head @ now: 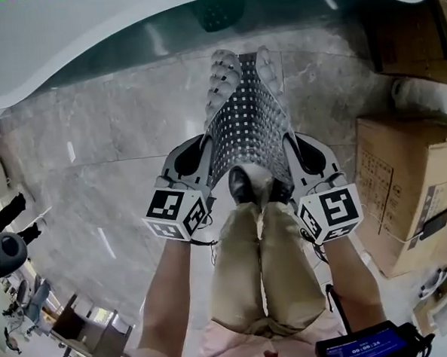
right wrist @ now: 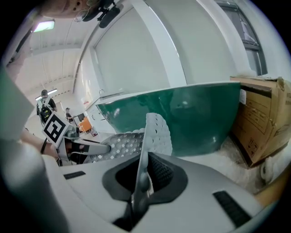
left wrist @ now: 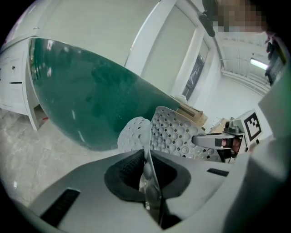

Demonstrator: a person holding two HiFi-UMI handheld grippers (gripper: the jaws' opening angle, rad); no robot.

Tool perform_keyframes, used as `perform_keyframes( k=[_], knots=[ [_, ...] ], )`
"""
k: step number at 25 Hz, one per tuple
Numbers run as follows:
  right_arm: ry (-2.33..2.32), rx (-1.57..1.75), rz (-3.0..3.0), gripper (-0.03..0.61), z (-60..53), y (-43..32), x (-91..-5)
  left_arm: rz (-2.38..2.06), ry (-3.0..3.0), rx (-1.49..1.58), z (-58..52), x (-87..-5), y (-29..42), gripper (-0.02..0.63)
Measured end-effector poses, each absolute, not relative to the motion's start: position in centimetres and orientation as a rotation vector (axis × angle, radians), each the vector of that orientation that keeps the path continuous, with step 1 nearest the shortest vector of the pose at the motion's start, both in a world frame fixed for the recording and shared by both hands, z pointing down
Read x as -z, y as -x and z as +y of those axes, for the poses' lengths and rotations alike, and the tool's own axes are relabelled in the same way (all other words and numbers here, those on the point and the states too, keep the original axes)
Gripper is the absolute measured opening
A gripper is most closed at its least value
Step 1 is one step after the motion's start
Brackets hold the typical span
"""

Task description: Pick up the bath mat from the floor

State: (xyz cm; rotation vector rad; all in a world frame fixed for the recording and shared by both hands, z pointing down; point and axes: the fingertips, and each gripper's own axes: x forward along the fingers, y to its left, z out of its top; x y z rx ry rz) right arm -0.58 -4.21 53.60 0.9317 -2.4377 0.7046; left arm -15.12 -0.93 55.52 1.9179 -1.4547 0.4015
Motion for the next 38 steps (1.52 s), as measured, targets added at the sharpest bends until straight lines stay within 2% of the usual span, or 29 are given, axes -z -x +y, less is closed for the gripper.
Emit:
perform_keyframes(
  k=[38],
  knots=[
    [-0.891,-0.611,-2.517,0.029,0.6,2.2,-22.2,-1.513,-1.917,-0.335,5.0,-24.8,16.8,0.037]
  ],
)
